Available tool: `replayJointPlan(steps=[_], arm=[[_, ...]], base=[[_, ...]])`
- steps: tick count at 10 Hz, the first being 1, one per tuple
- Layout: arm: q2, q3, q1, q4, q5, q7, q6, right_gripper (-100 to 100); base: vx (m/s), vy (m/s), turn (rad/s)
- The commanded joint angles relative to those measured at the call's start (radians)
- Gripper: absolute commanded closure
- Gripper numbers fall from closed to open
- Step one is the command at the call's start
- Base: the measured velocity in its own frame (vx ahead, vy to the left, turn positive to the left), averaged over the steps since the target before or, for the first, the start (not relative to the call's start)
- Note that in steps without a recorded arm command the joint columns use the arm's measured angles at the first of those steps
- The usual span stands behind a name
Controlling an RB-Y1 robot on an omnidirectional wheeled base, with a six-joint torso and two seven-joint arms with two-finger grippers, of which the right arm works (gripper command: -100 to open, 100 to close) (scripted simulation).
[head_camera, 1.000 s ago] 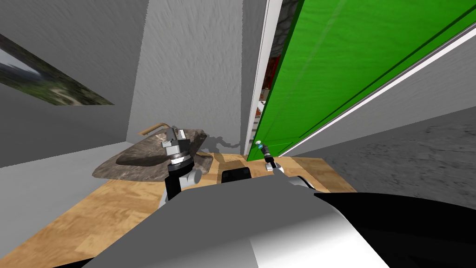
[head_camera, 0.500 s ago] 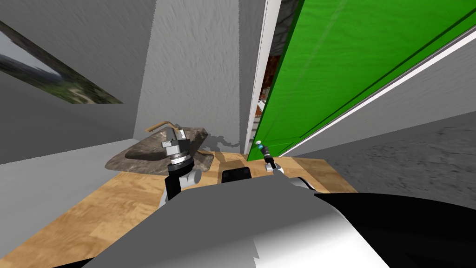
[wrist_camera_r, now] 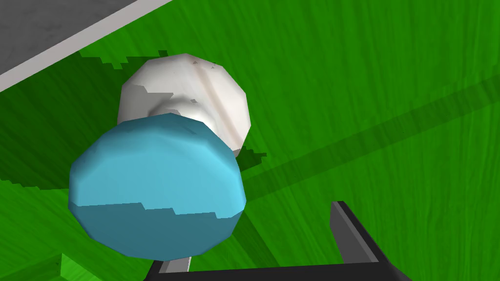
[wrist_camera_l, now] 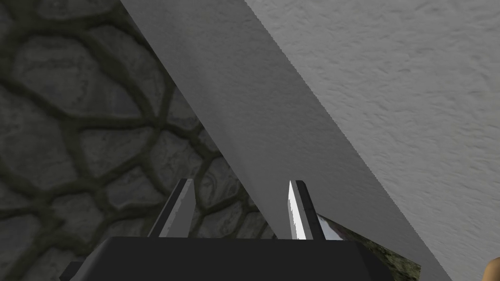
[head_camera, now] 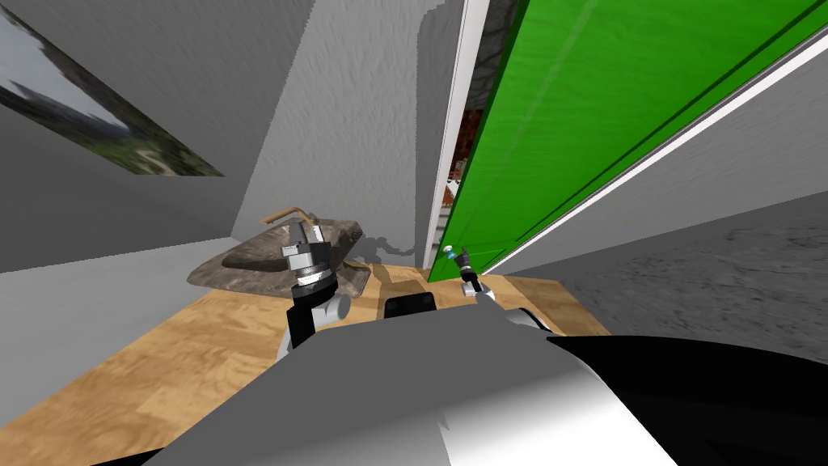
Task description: Pull the door open
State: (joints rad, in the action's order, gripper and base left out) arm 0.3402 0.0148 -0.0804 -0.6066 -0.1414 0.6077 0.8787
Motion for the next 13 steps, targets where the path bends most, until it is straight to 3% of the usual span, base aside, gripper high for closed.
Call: replayJointPlan(steps=[1, 13], arm=[[-0.026, -0.025, 0.0, 0.01, -0.003, 0.05, 0.004, -100], [-0.053, -0.082, -0.01, -0.009, -0.088, 0.346, -0.017, -100]], base=[[-0.08, -0.017, 0.04], [-0.062, -0.009, 0.032]])
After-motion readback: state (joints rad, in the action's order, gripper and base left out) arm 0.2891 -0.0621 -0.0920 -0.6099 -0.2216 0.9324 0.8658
